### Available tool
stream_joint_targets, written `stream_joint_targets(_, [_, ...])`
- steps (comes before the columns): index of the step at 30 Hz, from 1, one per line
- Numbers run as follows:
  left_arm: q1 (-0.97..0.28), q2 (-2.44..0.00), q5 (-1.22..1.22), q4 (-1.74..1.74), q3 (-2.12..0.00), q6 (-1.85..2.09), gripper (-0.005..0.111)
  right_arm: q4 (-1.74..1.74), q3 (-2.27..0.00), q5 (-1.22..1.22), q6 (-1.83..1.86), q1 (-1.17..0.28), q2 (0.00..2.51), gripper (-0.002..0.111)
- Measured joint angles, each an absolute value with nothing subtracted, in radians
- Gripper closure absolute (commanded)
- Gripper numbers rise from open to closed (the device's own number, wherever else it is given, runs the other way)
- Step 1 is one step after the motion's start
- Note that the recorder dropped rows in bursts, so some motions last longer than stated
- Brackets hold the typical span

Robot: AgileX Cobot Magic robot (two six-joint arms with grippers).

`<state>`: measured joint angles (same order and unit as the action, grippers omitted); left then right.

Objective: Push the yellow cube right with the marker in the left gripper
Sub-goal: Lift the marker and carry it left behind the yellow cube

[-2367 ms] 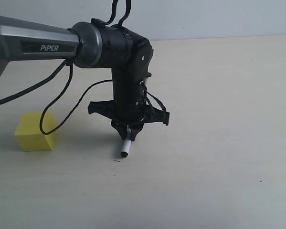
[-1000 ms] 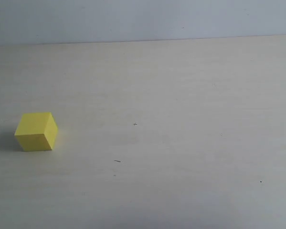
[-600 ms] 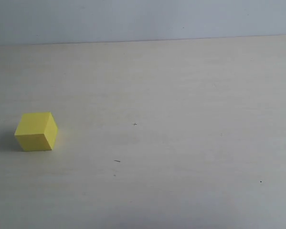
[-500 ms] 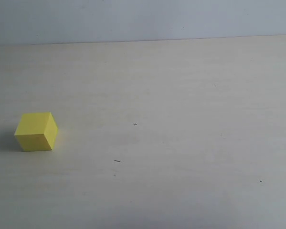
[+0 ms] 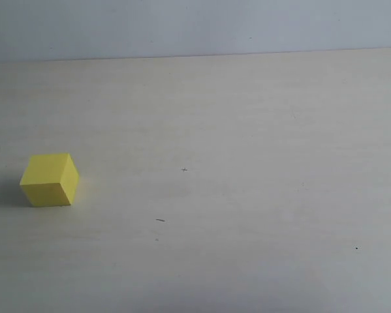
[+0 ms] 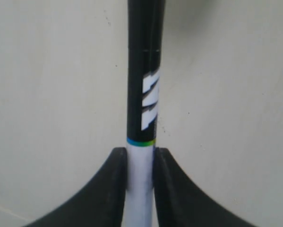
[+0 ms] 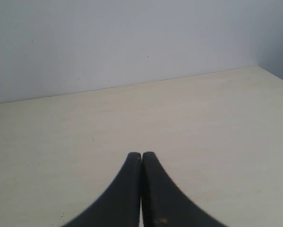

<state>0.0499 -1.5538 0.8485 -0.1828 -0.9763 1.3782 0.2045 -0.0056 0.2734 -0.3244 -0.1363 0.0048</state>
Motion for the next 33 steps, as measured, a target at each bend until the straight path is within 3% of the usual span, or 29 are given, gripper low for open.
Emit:
stream_joint_targets(9, [0.147,-1.726,0.763,-0.095,-0.976,1.656,0.107,0.204,-0.006,0.273,-0.324,-0.136,0.005,0.108])
stream_joint_targets(28, [0.147,-1.827,0.689,-0.046,-0.976,1.672,0.107,0.204,-0.006,0.273,-0.324,-0.136,0.005,0.108])
stream_joint_targets(33, [0.069,-1.827,0.689,0.0,-0.976,1.672,0.107,0.204,-0.006,0.273,-0.324,-0.136,0.005,0.108])
